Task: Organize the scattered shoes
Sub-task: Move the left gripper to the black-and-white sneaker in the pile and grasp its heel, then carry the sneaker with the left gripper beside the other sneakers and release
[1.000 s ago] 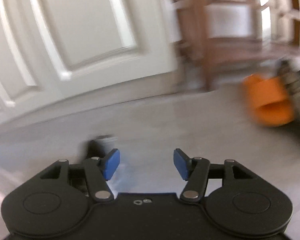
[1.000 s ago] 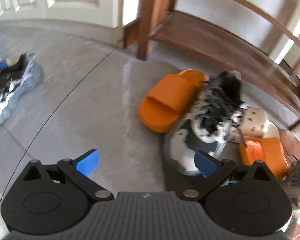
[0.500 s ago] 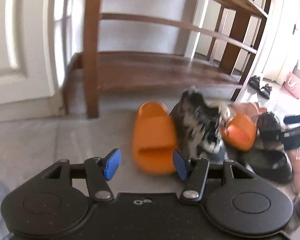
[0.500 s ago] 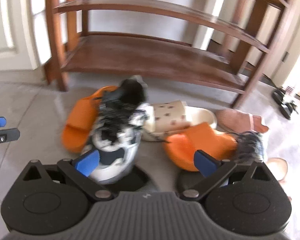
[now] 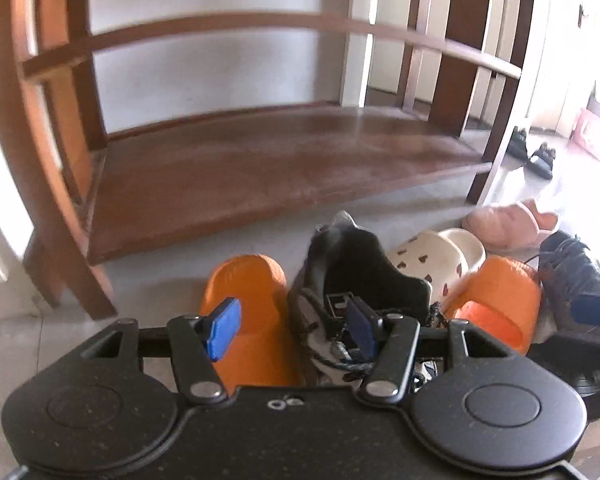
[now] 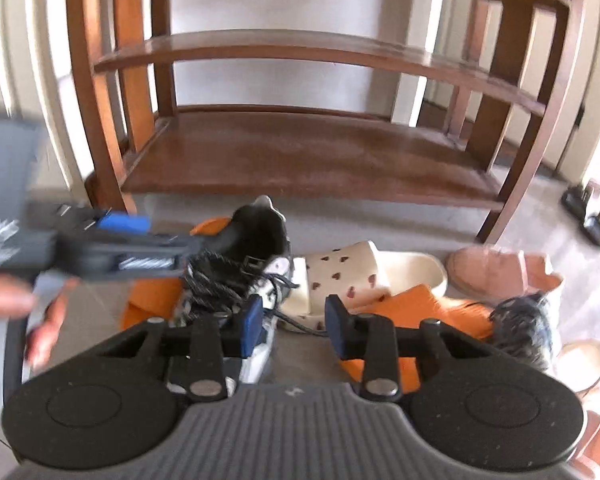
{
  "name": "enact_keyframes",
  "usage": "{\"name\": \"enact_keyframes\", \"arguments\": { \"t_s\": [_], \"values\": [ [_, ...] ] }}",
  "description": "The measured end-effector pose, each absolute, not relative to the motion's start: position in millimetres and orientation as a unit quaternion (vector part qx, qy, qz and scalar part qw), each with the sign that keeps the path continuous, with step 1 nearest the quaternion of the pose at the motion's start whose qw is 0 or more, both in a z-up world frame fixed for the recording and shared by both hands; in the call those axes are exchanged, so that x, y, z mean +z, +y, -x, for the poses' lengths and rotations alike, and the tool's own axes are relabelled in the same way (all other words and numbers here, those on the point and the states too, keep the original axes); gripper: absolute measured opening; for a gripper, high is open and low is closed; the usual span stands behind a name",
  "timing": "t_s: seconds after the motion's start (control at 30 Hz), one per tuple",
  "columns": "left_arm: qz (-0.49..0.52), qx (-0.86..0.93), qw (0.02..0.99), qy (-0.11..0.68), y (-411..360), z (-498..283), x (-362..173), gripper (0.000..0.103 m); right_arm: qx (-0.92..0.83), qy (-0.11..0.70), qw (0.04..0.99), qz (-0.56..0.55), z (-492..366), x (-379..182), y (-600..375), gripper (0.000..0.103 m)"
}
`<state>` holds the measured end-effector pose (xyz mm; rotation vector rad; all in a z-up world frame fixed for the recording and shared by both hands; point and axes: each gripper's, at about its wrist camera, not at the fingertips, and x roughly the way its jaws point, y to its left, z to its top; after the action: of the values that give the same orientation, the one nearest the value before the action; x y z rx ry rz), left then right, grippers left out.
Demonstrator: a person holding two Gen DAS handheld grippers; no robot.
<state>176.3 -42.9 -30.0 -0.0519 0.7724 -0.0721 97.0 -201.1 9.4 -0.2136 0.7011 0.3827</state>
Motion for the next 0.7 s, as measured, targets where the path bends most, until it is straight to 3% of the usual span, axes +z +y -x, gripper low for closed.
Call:
{"name": "enact_keyframes", "arguments": {
  "t_s": [0.13, 0.23, 0.37, 0.5, 0.7],
  "values": [
    [0.032, -0.030, 0.924, 0.379, -47, -183, -43, 0.051, 0.173, 0.371, 0.910, 0.072, -105, -2, -211, 0.039],
    [0.048, -0.037, 0.921, 0.386, -44, -190, -48, 0.037, 0.168, 0.378, 0.908, 0.063, -108, -5, -215, 0.039],
    [0.070, -0.046, 0.915, 0.394, -41, -199, -55, 0.035, 0.174, 0.379, 0.907, 0.053, -106, -4, -218, 0.039],
    [0.091, -0.055, 0.910, 0.401, -37, -208, -61, 0.023, 0.179, 0.380, 0.906, 0.049, -100, -3, -217, 0.039],
    [0.090, -0.075, 0.920, 0.373, -28, -190, -60, 0.016, 0.186, 0.373, 0.908, 0.044, -89, 1, -218, 0.039]
  ]
}}
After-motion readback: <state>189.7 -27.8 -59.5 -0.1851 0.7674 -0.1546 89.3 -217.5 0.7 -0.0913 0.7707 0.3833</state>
